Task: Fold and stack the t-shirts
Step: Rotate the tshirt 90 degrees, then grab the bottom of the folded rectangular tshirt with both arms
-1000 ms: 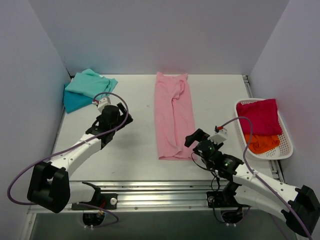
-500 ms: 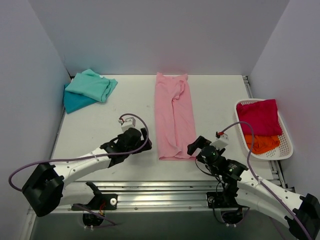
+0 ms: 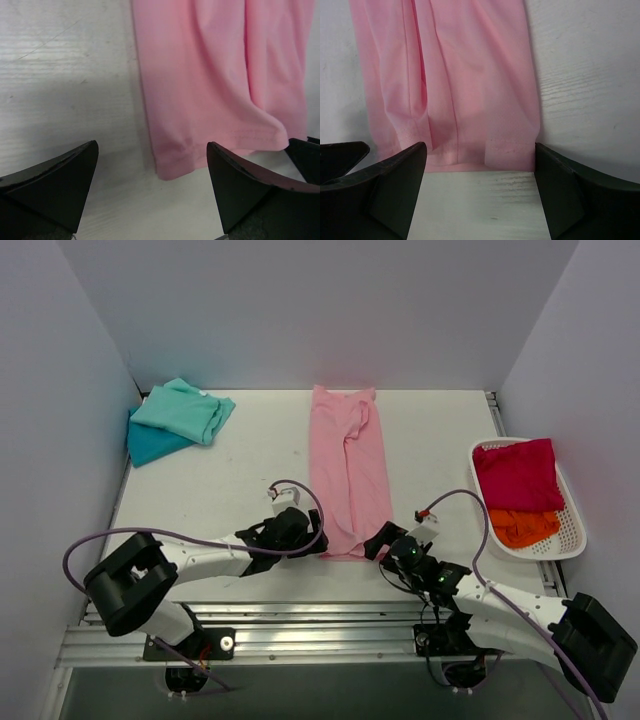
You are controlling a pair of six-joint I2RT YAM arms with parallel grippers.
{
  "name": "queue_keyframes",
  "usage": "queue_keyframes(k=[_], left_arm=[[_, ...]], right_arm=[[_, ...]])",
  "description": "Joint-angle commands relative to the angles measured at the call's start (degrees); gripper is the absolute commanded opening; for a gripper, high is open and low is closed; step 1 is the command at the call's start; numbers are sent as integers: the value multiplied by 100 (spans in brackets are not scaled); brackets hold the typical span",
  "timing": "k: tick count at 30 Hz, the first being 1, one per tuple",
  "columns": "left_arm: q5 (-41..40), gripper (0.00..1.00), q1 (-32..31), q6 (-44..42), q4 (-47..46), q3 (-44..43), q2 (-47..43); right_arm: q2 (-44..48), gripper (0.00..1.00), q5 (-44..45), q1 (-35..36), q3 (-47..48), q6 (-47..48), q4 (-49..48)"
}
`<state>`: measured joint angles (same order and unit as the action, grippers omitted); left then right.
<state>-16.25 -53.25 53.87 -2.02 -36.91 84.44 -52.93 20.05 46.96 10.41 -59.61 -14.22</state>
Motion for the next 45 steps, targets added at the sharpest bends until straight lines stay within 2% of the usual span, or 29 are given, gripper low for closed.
queue_keyframes(k=[1,5,10,11,13,14,17,19,23,24,26,27,28,30,34,41,45], left_arm=[[236,100,-45,89,-632,-229,378],[429,100,-45,124,-931,-273,590],[596,84,-53,124,-984,-309,652],[614,77,-53,115,-993,-300,644],[684,71,-53,115,-993,-282,617],[711,65,-53,115,-1002,-273,600],[790,60,-88,98,-941,-256,521],[790,56,-132,89,-923,-230,459],[816,45,-168,89,-940,-133,468],[816,38,-168,89,-975,-115,485],[825,27,-176,106,-1002,-80,538],[817,10,-177,98,-1002,-80,538],[816,3,-168,98,-993,-80,547],[781,2,-168,115,-958,-62,529],[676,2,-168,133,-748,-10,266],[158,2,-176,177,130,201,-813],[61,2,-168,177,422,289,-1193]], right_arm=[[-244,81,-2,-3,22,-33,-222],[-201,80,60,-11,22,-33,-187],[-104,77,130,-38,31,-15,-72],[-95,77,139,-38,22,-24,-64],[-95,75,148,-38,5,-41,-55],[-86,75,157,-38,4,-59,-55],[-78,72,148,-38,-22,-85,-55],[-43,63,148,-38,-48,-103,-55],[10,39,130,-38,-101,-138,-63],[28,26,130,-38,-110,-147,-46],[63,10,122,-46,-119,-164,-37],[72,6,130,-38,-119,-173,-11],[81,3,130,-46,-119,-182,-2],[98,0,130,-38,-110,-200,50],[212,0,165,-11,-66,-243,235],[678,0,736,463,162,-569,1121],[898,0,754,498,259,-551,1281]])
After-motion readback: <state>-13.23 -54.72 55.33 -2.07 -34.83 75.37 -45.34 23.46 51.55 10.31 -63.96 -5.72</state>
